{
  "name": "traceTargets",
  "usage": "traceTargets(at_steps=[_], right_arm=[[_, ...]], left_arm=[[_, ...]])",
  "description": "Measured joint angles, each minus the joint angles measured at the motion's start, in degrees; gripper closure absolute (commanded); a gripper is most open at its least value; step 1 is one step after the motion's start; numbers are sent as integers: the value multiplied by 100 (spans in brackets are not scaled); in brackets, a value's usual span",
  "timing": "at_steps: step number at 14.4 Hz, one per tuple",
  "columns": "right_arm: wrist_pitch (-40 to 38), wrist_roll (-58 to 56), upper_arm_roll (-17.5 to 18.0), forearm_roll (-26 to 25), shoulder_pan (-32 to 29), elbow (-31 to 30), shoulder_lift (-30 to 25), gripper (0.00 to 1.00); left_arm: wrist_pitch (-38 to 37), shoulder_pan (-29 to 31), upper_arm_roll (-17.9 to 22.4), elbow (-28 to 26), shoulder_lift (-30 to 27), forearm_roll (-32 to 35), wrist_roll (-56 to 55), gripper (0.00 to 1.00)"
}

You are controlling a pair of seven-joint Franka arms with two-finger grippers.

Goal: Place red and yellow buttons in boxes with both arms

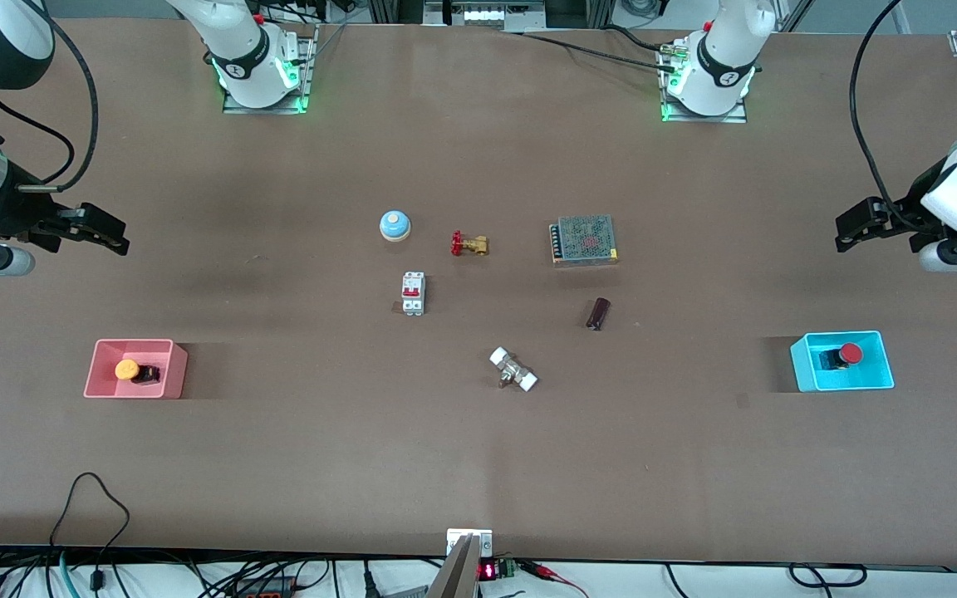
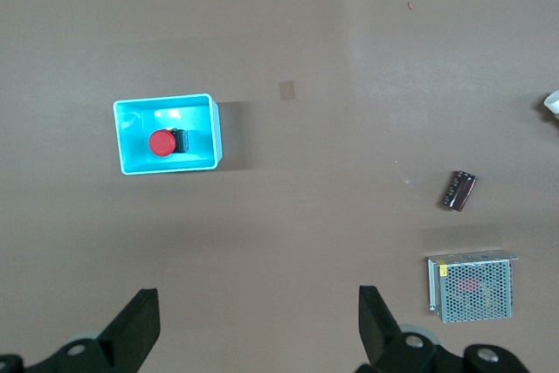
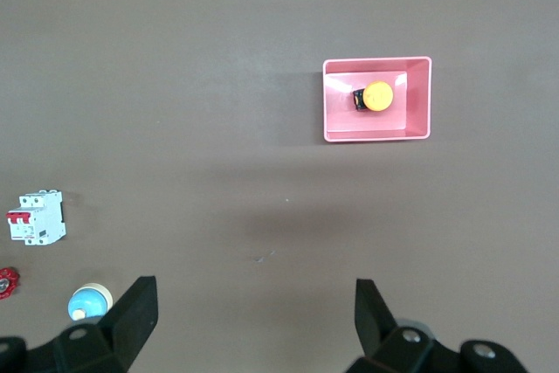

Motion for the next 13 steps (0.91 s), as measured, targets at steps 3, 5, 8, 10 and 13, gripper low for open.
traceTargets(at_steps=[3,5,8,10,13], right_arm=[[-3,0,1,0,4,0,0,0],[-72,0,8,0,19,11,5,0],[-299,0,18,0,105,173,41,0],[-340,0,20,0,150,253,84,0],[-356,0,20,0,159,273,113,0]], left_arm=[[-54,-46,-25,0,21,0,7,0],[-93,-45,-24,0,37,0,17,0],[-110,-46,-25,4,43,0,18,0],[-161,-46,-25,31,43,0,19,0],[-173,-42,-24,103,43,0,20,0]])
